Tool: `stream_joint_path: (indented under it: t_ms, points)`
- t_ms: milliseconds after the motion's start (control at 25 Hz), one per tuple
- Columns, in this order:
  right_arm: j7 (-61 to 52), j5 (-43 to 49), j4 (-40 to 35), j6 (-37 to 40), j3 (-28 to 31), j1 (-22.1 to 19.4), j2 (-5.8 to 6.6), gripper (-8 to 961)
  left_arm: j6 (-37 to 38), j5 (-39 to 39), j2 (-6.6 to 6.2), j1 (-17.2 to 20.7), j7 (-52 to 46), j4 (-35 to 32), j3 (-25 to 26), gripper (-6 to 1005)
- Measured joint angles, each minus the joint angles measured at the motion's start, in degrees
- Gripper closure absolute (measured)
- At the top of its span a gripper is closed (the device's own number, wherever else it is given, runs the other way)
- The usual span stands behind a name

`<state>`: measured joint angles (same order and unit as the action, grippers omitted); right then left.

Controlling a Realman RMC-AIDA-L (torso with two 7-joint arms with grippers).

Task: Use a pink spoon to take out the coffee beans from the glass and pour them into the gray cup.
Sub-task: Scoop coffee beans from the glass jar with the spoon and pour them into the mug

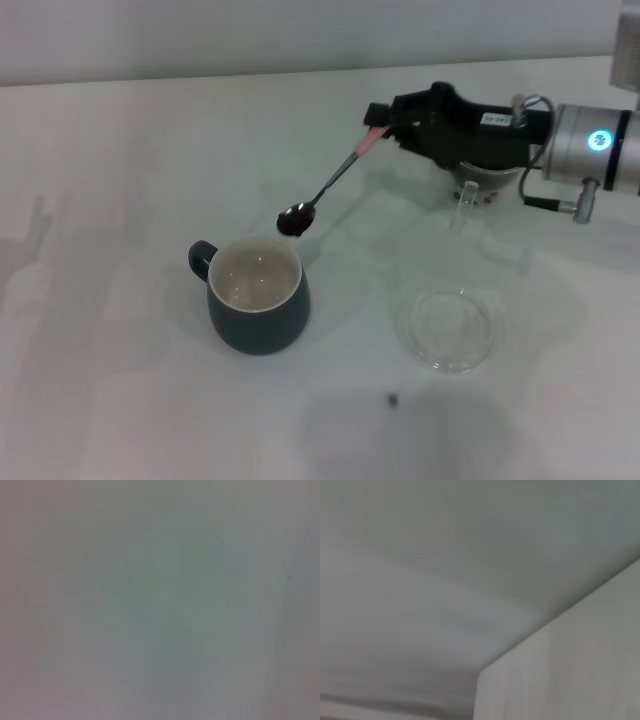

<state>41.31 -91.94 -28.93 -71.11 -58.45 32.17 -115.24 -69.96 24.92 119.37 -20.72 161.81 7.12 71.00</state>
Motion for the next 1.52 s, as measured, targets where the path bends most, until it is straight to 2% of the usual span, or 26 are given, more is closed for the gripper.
stream_joint_path:
  t_ms: [600,920,1520]
  points:
    - [7.75,-0.87,0.67,2.14,-4.96,3.09,-0.96,804,0.09,-0.4,0.25,0.44,-0.34,0.22,-0.33,166]
    - [17.67,-8.01,0.15,2.1,-11.97,3.33,-0.93,804,0.09,-0.43,0.26,0.53,-0.36,0.19,-0.35,166]
    - [31.36,-8.49,-4.74,2.67,-15.95,2.91,-0.75,803,1.5,-0.49,0.26,0.5,-0.36,0.44,-0.43,166]
